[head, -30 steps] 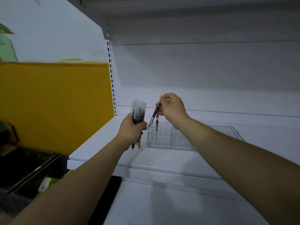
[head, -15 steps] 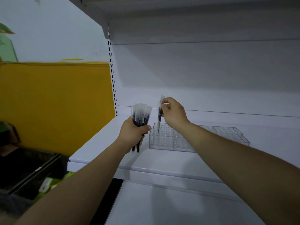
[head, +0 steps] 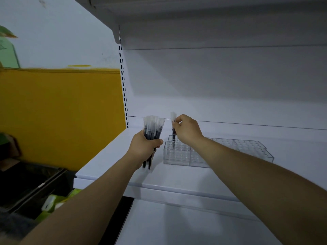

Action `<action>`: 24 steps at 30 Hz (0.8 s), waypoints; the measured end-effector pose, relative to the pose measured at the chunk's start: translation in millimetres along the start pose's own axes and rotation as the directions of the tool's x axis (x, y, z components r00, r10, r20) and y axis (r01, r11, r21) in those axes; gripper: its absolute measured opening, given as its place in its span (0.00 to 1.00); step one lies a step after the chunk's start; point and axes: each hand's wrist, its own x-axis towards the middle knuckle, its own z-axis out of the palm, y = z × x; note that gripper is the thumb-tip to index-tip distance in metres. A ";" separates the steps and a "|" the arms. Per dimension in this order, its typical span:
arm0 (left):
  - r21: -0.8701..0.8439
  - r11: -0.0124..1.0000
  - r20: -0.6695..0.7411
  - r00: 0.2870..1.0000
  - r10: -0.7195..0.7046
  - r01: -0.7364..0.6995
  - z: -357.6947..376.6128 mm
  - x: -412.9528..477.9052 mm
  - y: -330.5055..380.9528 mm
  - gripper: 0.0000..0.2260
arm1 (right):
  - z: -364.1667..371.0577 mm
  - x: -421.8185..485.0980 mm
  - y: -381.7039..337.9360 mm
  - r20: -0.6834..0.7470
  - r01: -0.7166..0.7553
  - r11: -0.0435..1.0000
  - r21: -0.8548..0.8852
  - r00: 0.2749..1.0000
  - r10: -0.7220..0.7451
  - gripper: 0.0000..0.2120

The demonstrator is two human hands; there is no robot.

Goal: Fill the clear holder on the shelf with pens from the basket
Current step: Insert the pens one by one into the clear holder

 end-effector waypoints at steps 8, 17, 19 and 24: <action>-0.032 0.999 -0.005 0.999 0.032 -0.032 0.6 -4.7 6.7 0.09 | -8.9 -18.5 -16.4 -0.058 0.126 0.973 0.194 0.991 -0.117 0.10; -0.085 0.993 0.015 0.996 0.083 -0.081 5.7 -9.0 12.9 0.07 | -14.4 -22.9 -21.7 0.106 0.078 0.944 0.320 0.987 -0.117 0.08; -0.111 0.991 -0.014 0.997 0.070 -0.071 5.1 -9.4 13.3 0.06 | -15.5 -22.6 -23.9 0.079 0.032 0.927 0.374 0.995 -0.066 0.10; -0.149 0.989 -0.038 0.999 -0.005 0.000 -0.7 -5.8 5.5 0.09 | -25.4 -15.1 -25.2 -0.132 0.042 0.873 0.486 0.991 0.026 0.06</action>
